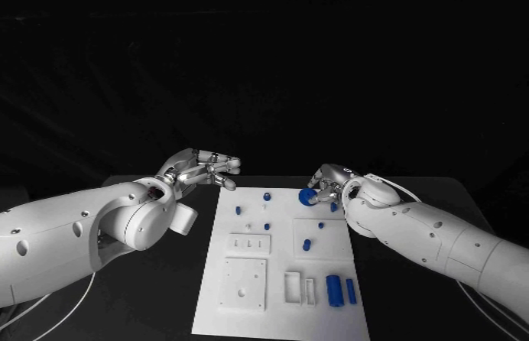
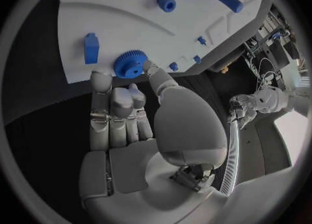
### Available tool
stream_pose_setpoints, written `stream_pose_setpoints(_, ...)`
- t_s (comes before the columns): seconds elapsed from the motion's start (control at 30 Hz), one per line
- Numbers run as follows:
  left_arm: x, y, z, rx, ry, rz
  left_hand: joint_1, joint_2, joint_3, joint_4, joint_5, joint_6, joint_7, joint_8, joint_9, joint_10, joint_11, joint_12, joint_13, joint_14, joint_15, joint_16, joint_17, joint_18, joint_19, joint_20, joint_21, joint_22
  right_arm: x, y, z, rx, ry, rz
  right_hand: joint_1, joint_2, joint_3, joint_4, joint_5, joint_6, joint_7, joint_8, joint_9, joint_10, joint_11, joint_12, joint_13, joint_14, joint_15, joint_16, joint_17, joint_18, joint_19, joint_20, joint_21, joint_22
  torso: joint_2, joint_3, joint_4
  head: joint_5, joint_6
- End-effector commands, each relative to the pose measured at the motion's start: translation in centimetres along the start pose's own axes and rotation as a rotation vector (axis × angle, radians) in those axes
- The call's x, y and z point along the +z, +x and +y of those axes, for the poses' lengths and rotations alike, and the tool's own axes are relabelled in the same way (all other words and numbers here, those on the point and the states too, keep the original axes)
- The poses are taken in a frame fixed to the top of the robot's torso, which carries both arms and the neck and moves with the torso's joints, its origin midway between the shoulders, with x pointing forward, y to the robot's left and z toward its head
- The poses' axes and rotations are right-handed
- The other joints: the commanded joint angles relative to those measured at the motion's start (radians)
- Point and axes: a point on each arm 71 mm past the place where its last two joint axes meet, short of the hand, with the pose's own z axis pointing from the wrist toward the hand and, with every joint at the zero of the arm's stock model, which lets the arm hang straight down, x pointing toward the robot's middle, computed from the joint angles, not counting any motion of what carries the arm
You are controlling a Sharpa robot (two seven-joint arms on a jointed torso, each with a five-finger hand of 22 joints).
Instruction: Assemble the parts on the task board
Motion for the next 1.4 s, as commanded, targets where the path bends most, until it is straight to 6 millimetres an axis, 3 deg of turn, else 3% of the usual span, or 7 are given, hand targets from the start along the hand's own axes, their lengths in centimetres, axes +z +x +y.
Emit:
stream_pose_setpoints(0.03,0.1,0.2,-0.1,-0.001,0.009,0.019,-0.008,0.001,0.003,-0.006,0.005,-0.003,-0.001,-0.003,-0.001,-0.006,-0.002,-0.003,-0.001,-0.001,-0.003,0.003,0.001,0.006,-0.009,0.002,0.007,-0.002,0.1,0.1,-0.1,-0.022,0.001,-0.011,-0.002,0.0,0.0,-0.002,0.006,-0.002,0.0,-0.001,0.001,0.012,-0.001,0.022,0.009,0.007,0.002,-0.002,0.004,0.016,0.036,0.006,-0.003,0.039,-0.001,0.0013,0.0009,0.002,-0.001)
stream_pose_setpoints(0.27,0.1,0.2,-0.1,-0.001,0.008,0.019,-0.009,0.0,0.003,-0.005,0.005,-0.003,0.0,-0.003,-0.001,-0.006,-0.002,-0.003,-0.001,-0.001,-0.003,0.003,0.001,0.006,-0.01,0.002,0.007,-0.002,0.2,0.3,-0.1,-0.021,0.006,-0.021,-0.003,0.001,0.007,0.001,0.002,-0.001,0.001,-0.001,0.001,0.015,-0.001,0.036,0.019,0.008,0.003,0.0,0.01,0.016,0.038,0.006,-0.003,0.045,0.0,0.0008,-0.0015,0.003,0.001)
stream_pose_setpoints(0.4,0.2,0.2,-0.1,-0.001,0.007,0.021,-0.009,0.0,0.003,-0.005,0.005,-0.003,0.0,-0.003,-0.001,-0.006,-0.002,-0.003,-0.001,-0.001,-0.003,0.003,0.001,0.006,-0.01,0.002,0.007,-0.002,0.3,0.4,-0.1,-0.019,0.009,-0.026,-0.004,0.001,0.01,0.002,0.001,-0.001,0.001,-0.001,0.001,0.014,-0.001,0.036,0.019,0.008,0.003,0.0,0.011,0.016,0.038,0.006,-0.004,0.046,0.0,0.0027,-0.0013,0.004,-0.001)
stream_pose_setpoints(0.67,0.2,0.2,0.0,-0.001,0.005,0.023,-0.01,0.0,0.002,-0.004,0.005,-0.003,0.0,-0.003,-0.001,-0.006,-0.002,-0.003,-0.001,-0.001,-0.003,0.003,0.001,0.006,-0.01,0.002,0.007,-0.003,0.5,0.6,0.0,-0.019,0.013,-0.022,-0.008,0.001,0.015,0.006,-0.001,0.002,0.0,-0.001,0.001,0.015,-0.001,0.038,0.019,0.009,0.003,0.001,0.013,0.016,0.04,0.007,-0.004,0.048,0.001,0.0016,-0.0013,0.004,-0.001)
stream_pose_setpoints(0.9,0.2,0.2,0.0,-0.001,0.006,0.023,-0.011,0.002,0.002,-0.002,0.005,-0.004,0.0,-0.003,-0.001,-0.007,-0.002,-0.003,-0.001,0.0,-0.003,0.003,0.001,0.006,-0.01,0.002,0.007,-0.004,0.7,1.0,0.0,-0.025,0.031,0.008,-0.022,-0.003,0.009,0.048,0.009,0.008,-0.001,-0.001,0.001,0.045,-0.001,0.111,0.074,0.012,0.002,0.03,0.042,0.016,0.047,0.005,0.046,0.061,0.0,0.0018,-0.0004,0.005,-0.005)
stream_pose_setpoints(1.4,0.3,0.3,0.0,-0.001,0.005,0.023,-0.012,0.002,0.001,0.0,0.005,-0.005,0.0,-0.003,-0.001,-0.007,-0.002,-0.003,-0.001,0.0,-0.003,0.003,0.001,0.006,-0.009,0.002,0.007,-0.005,1.0,1.8,-0.3,-0.042,0.061,0.072,-0.026,-0.001,0.027,0.052,0.023,0.018,-0.003,-0.001,0.0,0.048,-0.002,0.115,0.081,0.012,0.002,0.034,0.046,0.014,0.044,0.005,0.06,0.062,0.002,0.003,-0.0019,0.006,-0.007)
